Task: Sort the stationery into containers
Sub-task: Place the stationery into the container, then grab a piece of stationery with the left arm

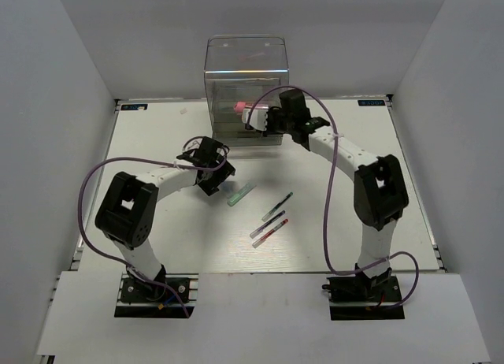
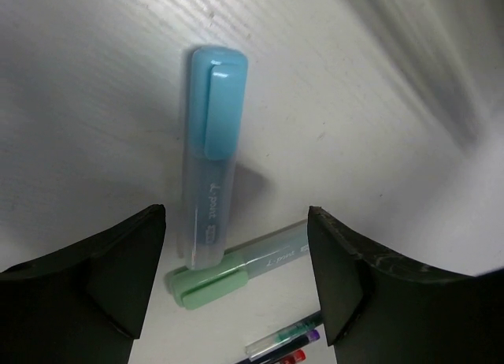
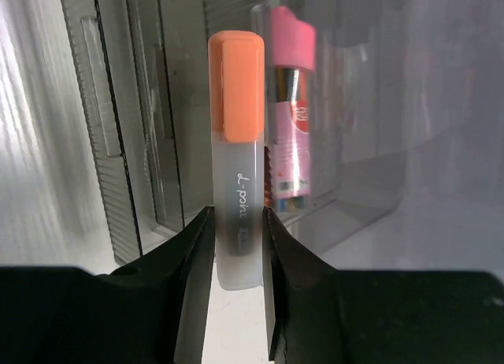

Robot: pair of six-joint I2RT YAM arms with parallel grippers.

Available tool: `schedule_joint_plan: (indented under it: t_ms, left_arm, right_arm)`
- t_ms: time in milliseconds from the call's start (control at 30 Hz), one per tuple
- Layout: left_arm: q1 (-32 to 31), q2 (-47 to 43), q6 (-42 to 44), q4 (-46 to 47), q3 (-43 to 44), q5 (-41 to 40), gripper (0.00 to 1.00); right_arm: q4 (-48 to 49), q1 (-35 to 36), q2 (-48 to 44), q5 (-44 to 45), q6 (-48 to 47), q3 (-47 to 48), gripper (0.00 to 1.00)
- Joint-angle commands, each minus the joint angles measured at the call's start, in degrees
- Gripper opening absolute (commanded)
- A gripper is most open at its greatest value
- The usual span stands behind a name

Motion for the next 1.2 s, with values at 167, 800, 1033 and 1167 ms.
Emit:
schedule_joint_plan:
  t_ms: [167, 800, 1033, 1167]
  left_arm:
    - [0.2, 4.1, 4.4, -3.7, 7.0, -3.6, 0.82]
    - [-0.9, 14.9, 9.5, -17.5, 18.4, -9.7, 0.66]
    - [-0.9, 14.9, 11.2, -18.8, 14.1, -7.8, 0.48]
    - [-0.9, 12.3, 11.7, -16.3, 8.5, -5.2, 0.25]
  right_arm:
    - [-2.0, 0.3, 8.2, 2.8, -4.2, 7.8, 0.03]
    - [0.0, -0.3, -5.9, -3.3, 7.7, -6.1, 0.46]
    - [1.9, -0.4, -11.3, -4.7, 9.6, -14.3, 0.46]
    - [1.2, -0.8, -13.3, -5.6, 10.9, -16.1, 0.47]
